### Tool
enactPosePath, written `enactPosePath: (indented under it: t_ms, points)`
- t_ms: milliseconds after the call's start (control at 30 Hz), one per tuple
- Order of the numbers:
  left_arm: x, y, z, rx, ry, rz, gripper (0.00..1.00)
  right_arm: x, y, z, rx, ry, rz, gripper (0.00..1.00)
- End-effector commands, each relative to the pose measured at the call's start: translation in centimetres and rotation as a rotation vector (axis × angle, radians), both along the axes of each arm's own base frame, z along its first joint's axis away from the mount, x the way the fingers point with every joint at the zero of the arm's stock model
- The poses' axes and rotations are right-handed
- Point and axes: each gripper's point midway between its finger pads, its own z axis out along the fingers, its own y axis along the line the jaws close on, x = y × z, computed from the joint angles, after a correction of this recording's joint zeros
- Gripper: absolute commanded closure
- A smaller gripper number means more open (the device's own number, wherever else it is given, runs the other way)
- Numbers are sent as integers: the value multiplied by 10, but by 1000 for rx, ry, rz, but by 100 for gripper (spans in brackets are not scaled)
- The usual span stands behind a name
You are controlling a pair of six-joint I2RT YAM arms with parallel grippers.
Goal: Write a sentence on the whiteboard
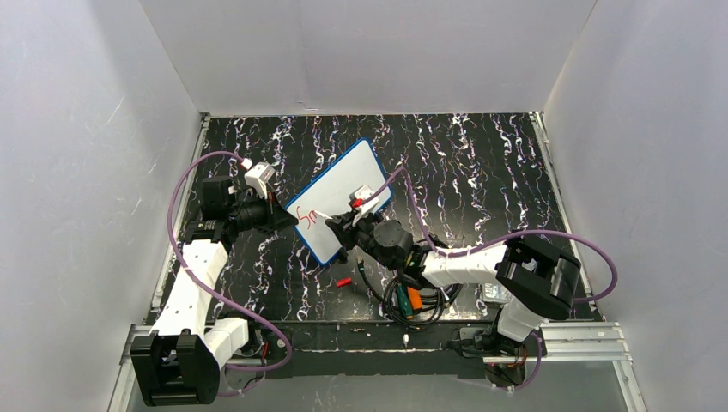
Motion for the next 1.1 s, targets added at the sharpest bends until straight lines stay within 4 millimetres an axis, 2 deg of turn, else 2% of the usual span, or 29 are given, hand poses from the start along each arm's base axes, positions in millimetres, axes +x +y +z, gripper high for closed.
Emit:
enactPosePath:
  t_ms: [0,267,700,833,1067]
  points:
    - [-7,4,-11,50,39,-4,100,12,1,29,76,-41,-63,99]
    - [-7,4,-11,49,38,-5,100,14,-1,24,60,-36,-77,99]
    - [-6,4,-11,50,39,-7,100,3,-10,-9,7,32,-50,99]
    - [-6,4,-11,50,40,-7,100,3,-12,-9,8,33,-55,99]
    - [-6,4,-12,51,42,-5,100,0,-20,9,35,14,-55,99]
